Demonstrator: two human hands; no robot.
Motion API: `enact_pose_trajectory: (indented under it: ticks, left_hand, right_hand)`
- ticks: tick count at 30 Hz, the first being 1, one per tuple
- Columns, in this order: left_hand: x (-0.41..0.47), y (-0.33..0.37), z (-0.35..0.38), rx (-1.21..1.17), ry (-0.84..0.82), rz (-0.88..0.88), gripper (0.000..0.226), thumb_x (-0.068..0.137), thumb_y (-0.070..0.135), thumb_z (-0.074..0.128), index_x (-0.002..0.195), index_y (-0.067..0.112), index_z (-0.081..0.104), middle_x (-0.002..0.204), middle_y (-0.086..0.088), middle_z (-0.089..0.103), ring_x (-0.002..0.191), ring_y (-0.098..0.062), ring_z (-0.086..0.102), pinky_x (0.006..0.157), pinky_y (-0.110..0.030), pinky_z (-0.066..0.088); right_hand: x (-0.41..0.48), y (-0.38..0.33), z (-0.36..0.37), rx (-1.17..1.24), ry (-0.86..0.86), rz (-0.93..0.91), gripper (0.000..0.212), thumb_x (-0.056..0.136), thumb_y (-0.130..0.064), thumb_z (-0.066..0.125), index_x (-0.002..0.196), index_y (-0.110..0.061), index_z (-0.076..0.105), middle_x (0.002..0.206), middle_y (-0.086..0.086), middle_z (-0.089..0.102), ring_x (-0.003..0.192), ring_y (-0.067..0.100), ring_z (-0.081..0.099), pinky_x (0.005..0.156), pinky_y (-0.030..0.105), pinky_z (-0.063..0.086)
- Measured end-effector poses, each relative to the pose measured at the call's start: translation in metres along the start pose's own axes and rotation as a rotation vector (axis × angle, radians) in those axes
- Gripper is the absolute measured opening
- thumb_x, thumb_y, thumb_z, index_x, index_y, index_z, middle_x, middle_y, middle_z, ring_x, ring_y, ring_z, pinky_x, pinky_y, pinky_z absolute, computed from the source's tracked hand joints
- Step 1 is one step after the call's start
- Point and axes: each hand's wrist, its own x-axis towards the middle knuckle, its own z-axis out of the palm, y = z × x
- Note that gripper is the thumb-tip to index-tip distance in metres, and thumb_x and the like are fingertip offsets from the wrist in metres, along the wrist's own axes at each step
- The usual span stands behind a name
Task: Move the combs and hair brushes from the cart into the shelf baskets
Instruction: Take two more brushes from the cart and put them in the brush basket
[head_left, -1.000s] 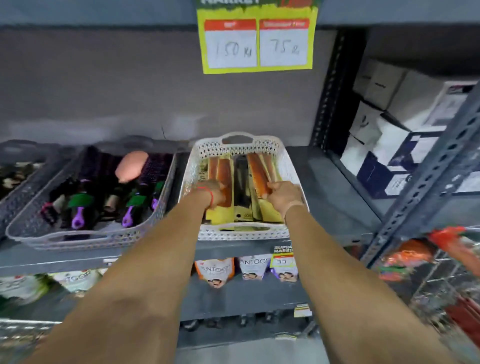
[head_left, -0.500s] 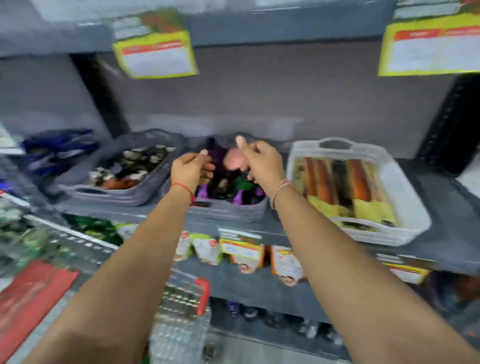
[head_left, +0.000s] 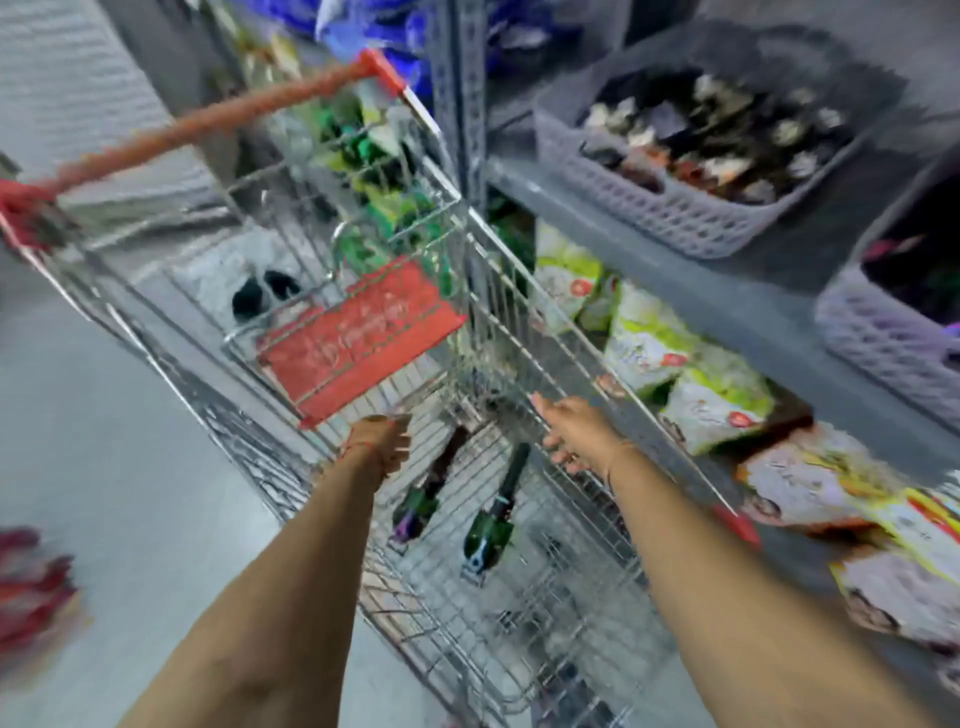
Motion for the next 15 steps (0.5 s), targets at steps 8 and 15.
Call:
enact_pose_trajectory:
  ticks: [8,15]
  left_hand:
    - [0.093,-0.086,0.033,0.093,0.092,-0.264,0.041,0.090,0.006,0.053,0.128,-0.008,0.050,0.067,0.003,0.048,0.058,-0.008,0.045,0.031,-0.007,0.041]
    - [0.151,-0.111,0.057,0.678,0.176,-0.258,0.058,0.084,0.008,0.060,0.138,0.014,0.042,0.139,-0.018,0.043,0.126,-0.034,0.047,0.105,-0.038,0.044]
  right_hand:
    - [0.108,0.088,0.072,-0.225,-0.271,0.294,0.035,0.087,-0.031,0.059,0.113,-0.009,0.054,0.114,0.014,0.060,0.097,0.030,0.059,0.062,0.018,0.050]
    - [0.108,0.139,0.140,-0.248,0.106,0.389,0.079,0.061,-0.041,0.077,0.121,-0.012,0.035,0.120,0.013,0.057,0.086,0.027,0.063,0.062,0.034,0.053]
